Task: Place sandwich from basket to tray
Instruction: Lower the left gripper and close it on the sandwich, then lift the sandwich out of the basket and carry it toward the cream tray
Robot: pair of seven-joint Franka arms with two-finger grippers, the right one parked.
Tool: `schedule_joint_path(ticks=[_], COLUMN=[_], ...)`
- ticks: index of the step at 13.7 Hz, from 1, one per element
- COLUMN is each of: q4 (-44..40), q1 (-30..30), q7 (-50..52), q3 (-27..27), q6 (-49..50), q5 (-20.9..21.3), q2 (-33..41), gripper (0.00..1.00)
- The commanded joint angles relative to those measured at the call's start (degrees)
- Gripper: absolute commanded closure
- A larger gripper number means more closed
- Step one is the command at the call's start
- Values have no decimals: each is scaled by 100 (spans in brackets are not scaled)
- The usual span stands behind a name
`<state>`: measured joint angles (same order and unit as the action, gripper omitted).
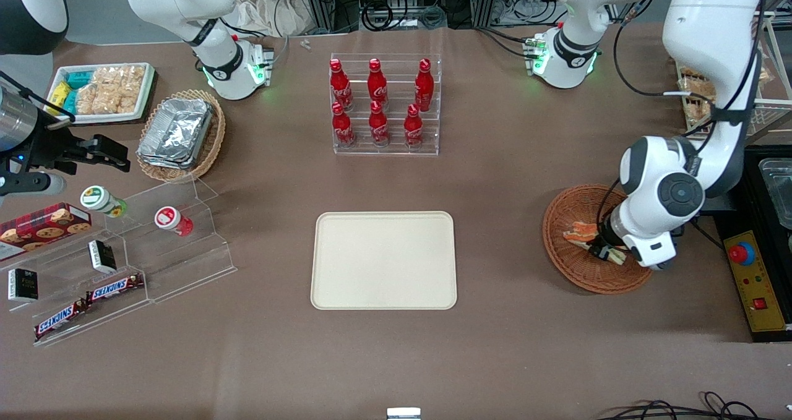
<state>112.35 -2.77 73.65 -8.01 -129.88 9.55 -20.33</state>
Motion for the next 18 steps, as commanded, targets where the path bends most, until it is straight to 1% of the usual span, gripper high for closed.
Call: schedule_joint_path(ticks=[1,4,7,10,13,15,17,18], q4=[-588,-1275,-1672,-1673,-1664,-1655,-1655,-1664], q1=[74,92,92,92,110,110,119,119], q7=[-270,-702,-887,-1308,-1536,-2334,-2731,-2777], q3=[-69,-560,-1209,-1913,-2519,-2723,-2855,-2899], q6=[979,1973,2265,2170,1906,1862,1495,1231], q5=[-14,-103,-112,-103,-33,-33,-41,-24], q2=[328,337,320,241,-127,-339,-576,-742], gripper=[100,100,100,100,100,100,100,100])
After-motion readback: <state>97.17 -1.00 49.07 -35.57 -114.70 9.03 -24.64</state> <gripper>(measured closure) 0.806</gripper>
